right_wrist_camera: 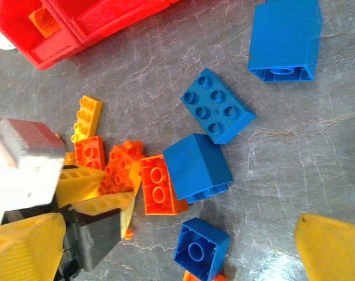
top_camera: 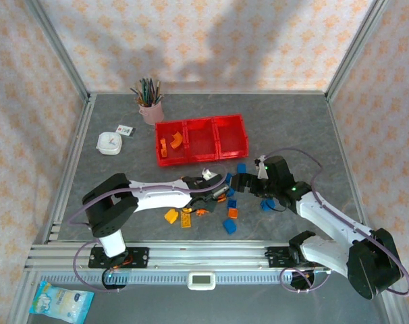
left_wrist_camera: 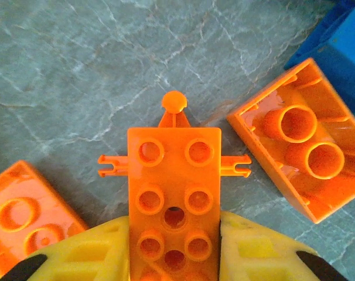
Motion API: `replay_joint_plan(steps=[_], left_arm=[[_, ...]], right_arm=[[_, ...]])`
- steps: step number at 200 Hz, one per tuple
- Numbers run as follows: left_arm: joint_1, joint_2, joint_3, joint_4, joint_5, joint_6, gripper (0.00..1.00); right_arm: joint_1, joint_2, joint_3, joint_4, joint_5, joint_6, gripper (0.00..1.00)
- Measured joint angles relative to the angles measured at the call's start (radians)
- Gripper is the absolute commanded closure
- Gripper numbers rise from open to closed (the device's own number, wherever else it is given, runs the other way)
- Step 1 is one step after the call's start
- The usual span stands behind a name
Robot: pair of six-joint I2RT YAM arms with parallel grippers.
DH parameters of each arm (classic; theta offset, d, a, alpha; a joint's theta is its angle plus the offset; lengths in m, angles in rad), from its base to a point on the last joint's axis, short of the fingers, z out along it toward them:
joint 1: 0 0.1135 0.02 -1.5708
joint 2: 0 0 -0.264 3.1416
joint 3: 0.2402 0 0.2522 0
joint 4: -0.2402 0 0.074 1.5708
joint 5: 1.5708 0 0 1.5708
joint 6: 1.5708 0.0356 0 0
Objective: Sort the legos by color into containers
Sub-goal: Pick up the lego from the middle-left of the table, then place the lego in the container.
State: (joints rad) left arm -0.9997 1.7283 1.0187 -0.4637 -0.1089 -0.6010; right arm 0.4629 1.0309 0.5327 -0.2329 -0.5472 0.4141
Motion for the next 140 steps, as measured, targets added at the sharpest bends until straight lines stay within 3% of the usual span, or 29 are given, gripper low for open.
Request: replay_joint_plan(steps=[45,63,140], left_arm=[[0.007,-0.144,0.000,-0.037,-0.047,-0.005,0.70],[0.048,-0.190,0.011,-0.066,-0.075,-0.007,0.70],[0.462,-0.194,0.177,-0.040,-0.167,0.061,0.70]], right_arm=[[0.000,0.009,0.079,-0.006,-0.022,-0.015,0.00],[0.000,0.040,0.108,0.024,-0.055,-0.010,0.00],[0.001,0.246,0.266,0.151,-0.097,0.014,0.00]])
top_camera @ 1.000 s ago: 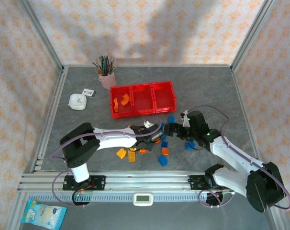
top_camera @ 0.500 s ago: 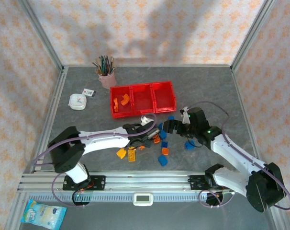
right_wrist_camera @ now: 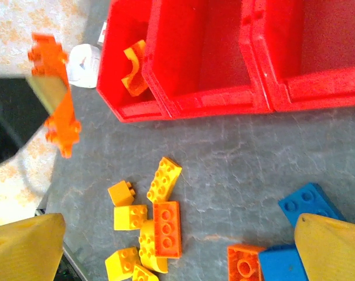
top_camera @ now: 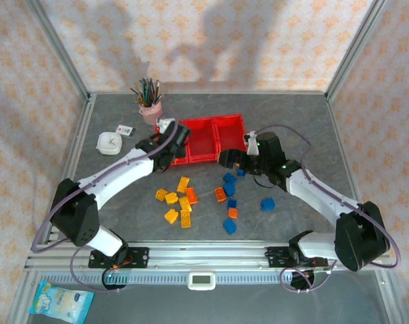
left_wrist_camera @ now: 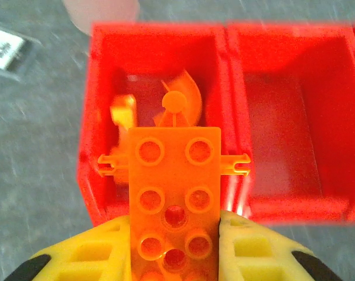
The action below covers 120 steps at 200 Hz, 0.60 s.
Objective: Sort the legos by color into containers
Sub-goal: Place the lego in the container.
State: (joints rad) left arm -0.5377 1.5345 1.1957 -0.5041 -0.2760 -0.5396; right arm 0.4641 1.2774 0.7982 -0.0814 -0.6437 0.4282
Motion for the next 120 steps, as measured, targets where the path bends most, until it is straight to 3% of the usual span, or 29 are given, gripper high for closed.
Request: replay_joint_plan(steps=[55,73,120], left_arm=[[0.147,0.280,0.212,0.067,-0.002,0.045,0.67],[0.162,0.355,0.262,0.066,0.002,0.054,0.56],[0.172,0.411,0.305,0.051,0.017,0.070,0.49]], right_arm=[[0.002,0.069,0.063,0.032,-0.011,0.006,0.00],[0.002,0.080,0.066,0.037,-0.011,0.006,0.00],[0.002,0.090,0.083,0.030,-0.011,0.005,0.00]])
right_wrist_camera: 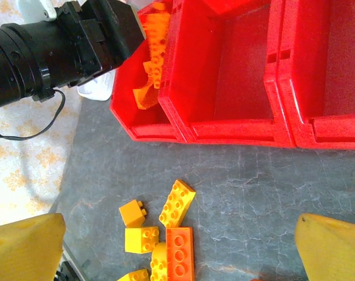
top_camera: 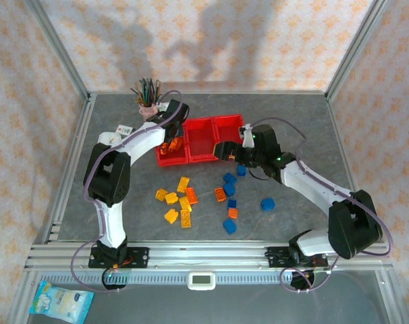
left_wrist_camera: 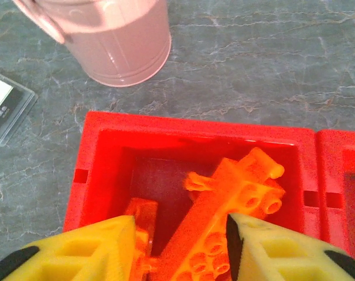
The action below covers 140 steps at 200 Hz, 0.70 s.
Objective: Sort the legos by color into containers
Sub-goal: Place the lego in the container, then turn over the lego at the bottom-center of the table.
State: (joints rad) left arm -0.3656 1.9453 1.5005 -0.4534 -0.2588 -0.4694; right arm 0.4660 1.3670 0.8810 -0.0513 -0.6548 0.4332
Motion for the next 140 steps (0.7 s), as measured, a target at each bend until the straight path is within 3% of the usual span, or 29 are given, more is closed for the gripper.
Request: replay_joint_plan(steps=[34,65,98,140], left_arm=[[-0.001,-0.069,-0.005,-0.016,0.020,-0.001,0.49],[-0.035,-0.247,-0.102,0.003,0.050,-0.021,0.47],[-0.164,-0.385,-0.224,0.032,0.088,-0.089,0.43],[-0.348,-0.412,-0.377,0.054,0.126,-0.203,0.39]], right_arm=[[-0.001,0.000,0.004,0.000,0.000,0.000,0.00],[-0.011,-0.001,0.001,-0.001,0.001,0.000,0.00],[-0.023,-0.009,-0.045,-0.010,0.014,-0.004,0.00],[-0.050,-0.046,-0.148,-0.050,0.046,-0.008,0.00]])
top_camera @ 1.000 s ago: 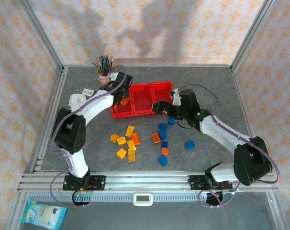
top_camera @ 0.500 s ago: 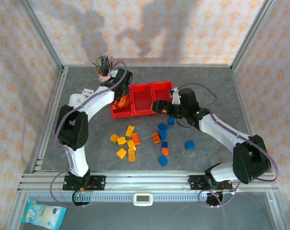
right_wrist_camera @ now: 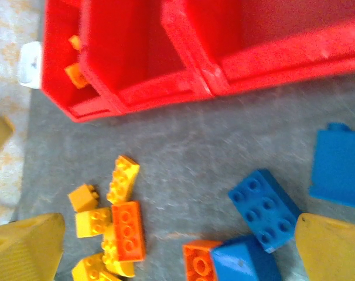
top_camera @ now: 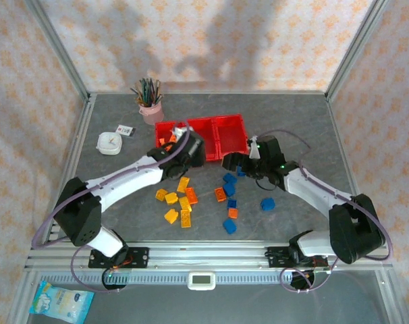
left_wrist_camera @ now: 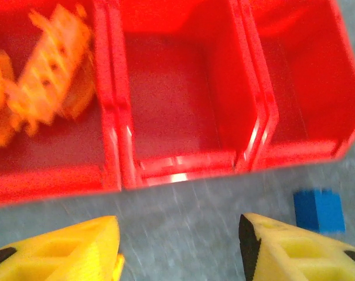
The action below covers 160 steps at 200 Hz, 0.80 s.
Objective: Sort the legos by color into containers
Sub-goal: Turn over the lego at the bottom-center of the table.
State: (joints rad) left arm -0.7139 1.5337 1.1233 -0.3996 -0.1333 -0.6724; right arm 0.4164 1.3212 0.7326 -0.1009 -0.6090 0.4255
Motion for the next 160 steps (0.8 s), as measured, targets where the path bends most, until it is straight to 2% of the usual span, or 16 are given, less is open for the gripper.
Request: replay_joint_plan(steps=[45,71,120,160], left_arm=[[-0.159,0.009,-0.065,0.012,0.019,-0.117,0.31],[-0.220,0.044,-0.066,0.022,0.023,-0.151,0.23],[-0.294,0.140,-0.054,0.022,0.029,-0.166,0.19],[-0.301,0.222,-0.013,0.023,0.025,-0.164,0.17]], right_arm=[[-0.072,-0.088,-0.095,-0.036,0.016,0.000,0.00],[-0.113,-0.143,-0.134,-0.050,0.020,0.000,0.00],[-0.126,-0.165,-0.148,-0.052,0.022,0.000,0.00],[-0.126,-0.165,-0.151,-0.052,0.022,-0.003,0.00]])
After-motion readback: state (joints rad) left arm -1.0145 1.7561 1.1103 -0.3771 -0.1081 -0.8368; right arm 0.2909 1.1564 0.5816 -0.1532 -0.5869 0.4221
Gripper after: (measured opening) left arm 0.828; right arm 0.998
